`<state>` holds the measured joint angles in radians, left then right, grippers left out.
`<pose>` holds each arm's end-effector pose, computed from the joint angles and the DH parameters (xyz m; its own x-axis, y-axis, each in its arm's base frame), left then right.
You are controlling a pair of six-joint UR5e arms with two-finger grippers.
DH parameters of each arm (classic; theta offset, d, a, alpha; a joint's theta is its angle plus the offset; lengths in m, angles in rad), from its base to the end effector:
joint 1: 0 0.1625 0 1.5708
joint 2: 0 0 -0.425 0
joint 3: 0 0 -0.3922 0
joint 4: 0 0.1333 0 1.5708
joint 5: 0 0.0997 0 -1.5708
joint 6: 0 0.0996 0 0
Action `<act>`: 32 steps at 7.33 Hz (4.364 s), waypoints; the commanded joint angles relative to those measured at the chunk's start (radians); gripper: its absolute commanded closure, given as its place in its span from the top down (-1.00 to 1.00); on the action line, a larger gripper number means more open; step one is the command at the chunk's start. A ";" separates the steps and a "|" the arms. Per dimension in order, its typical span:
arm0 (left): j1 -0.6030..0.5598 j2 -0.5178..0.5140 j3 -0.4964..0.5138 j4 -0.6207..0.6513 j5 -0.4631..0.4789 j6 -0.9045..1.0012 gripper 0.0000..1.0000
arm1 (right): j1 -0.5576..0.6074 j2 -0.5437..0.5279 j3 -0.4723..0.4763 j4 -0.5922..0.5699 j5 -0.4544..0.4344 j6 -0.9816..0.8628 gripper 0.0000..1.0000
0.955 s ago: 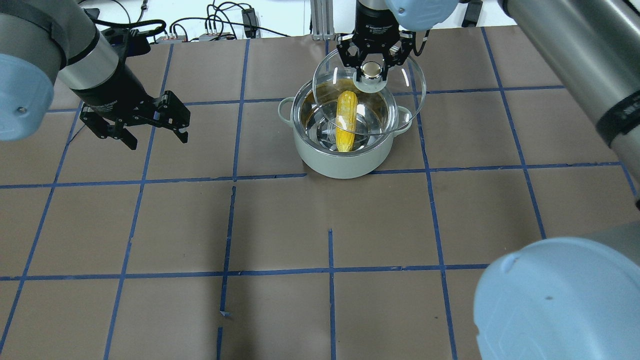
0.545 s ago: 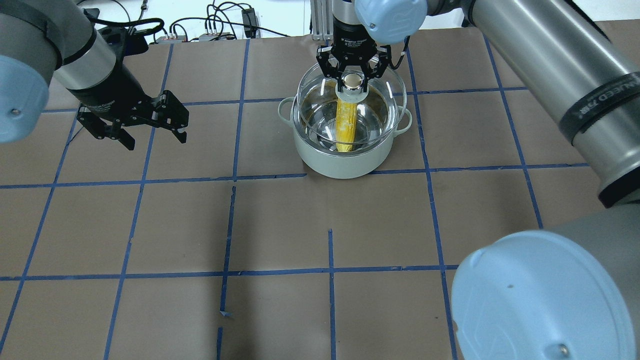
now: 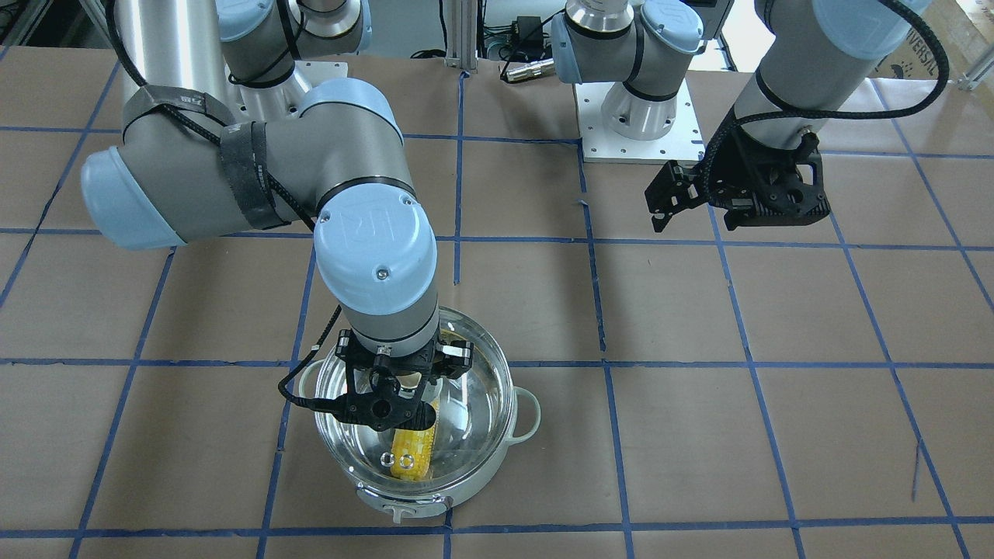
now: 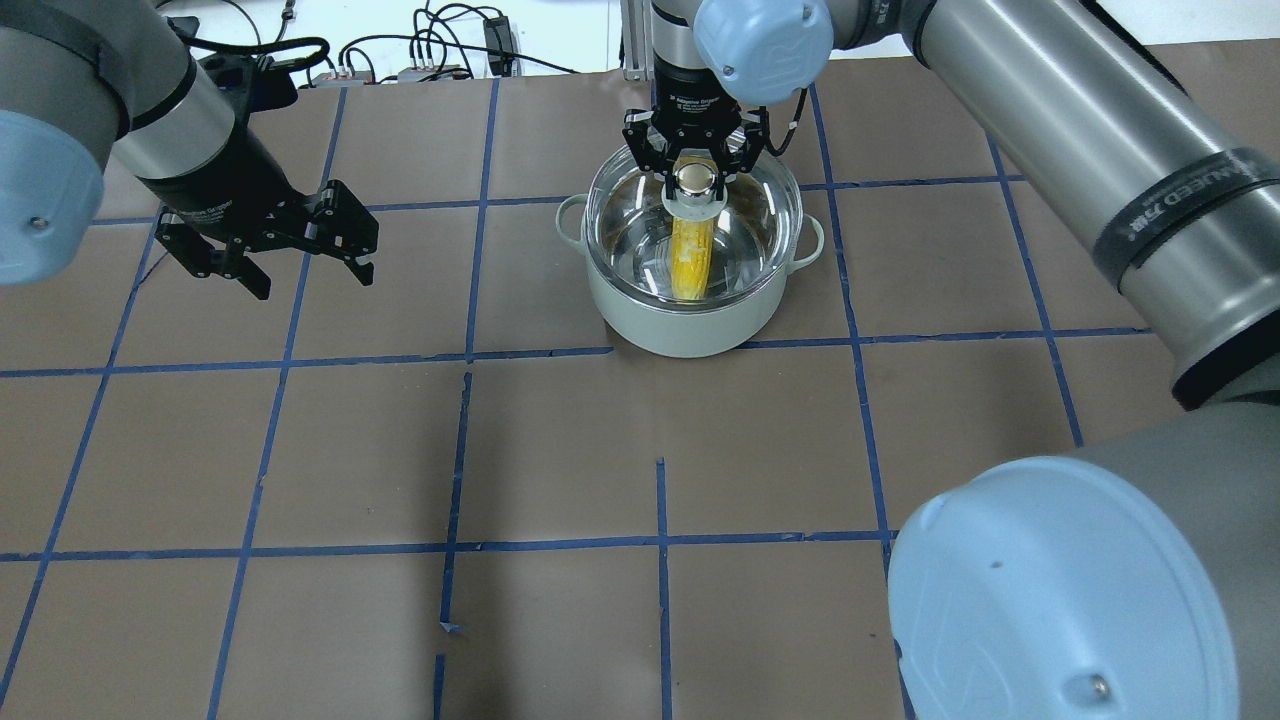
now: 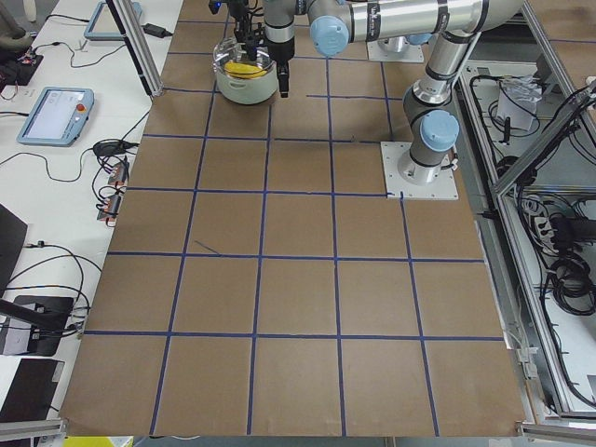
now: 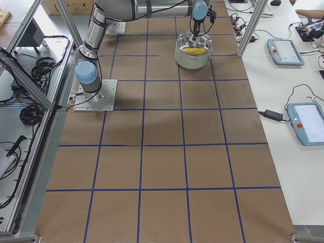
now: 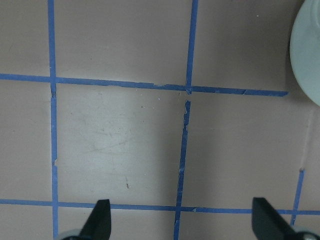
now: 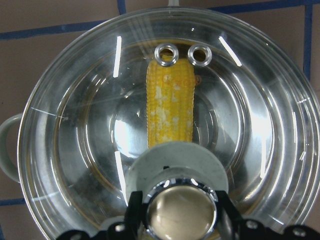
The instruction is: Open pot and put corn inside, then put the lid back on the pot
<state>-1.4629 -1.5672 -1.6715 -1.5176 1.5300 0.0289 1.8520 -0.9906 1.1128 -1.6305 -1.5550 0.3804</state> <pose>-0.0844 -0.4960 0.4457 -0.9959 -0.0806 0.0420 -0.0788 0.9960 0.0427 0.3281 -0.6500 0.3645 -0.9950 0.0993 0.0086 0.0996 0.9930 0.0638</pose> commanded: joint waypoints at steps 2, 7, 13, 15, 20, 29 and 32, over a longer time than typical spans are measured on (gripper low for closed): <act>-0.002 -0.007 -0.005 0.000 -0.002 0.011 1.00 | 0.003 0.001 0.001 0.001 0.003 0.002 -0.76; 0.000 -0.004 -0.005 0.002 -0.001 0.014 1.00 | -0.004 0.003 0.001 0.011 0.001 -0.003 -0.66; 0.000 -0.007 -0.002 0.004 -0.001 0.016 1.00 | 0.003 0.003 0.001 0.005 0.006 0.006 -0.37; 0.000 0.001 -0.008 0.004 0.042 0.032 1.00 | -0.002 0.006 0.001 0.001 0.007 -0.001 -0.37; 0.000 0.001 -0.010 0.005 0.107 0.017 1.00 | -0.004 0.016 -0.002 0.001 0.006 -0.003 0.80; 0.000 0.004 -0.016 0.005 0.101 0.025 1.00 | -0.123 -0.034 0.011 0.017 -0.040 -0.308 0.65; -0.002 0.006 -0.017 0.004 0.099 0.026 1.00 | -0.191 -0.117 0.201 -0.005 -0.031 -0.385 -0.09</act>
<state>-1.4637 -1.5630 -1.6881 -1.5132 1.6299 0.0540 1.6801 -1.0692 1.2360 -1.6265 -1.5897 0.0072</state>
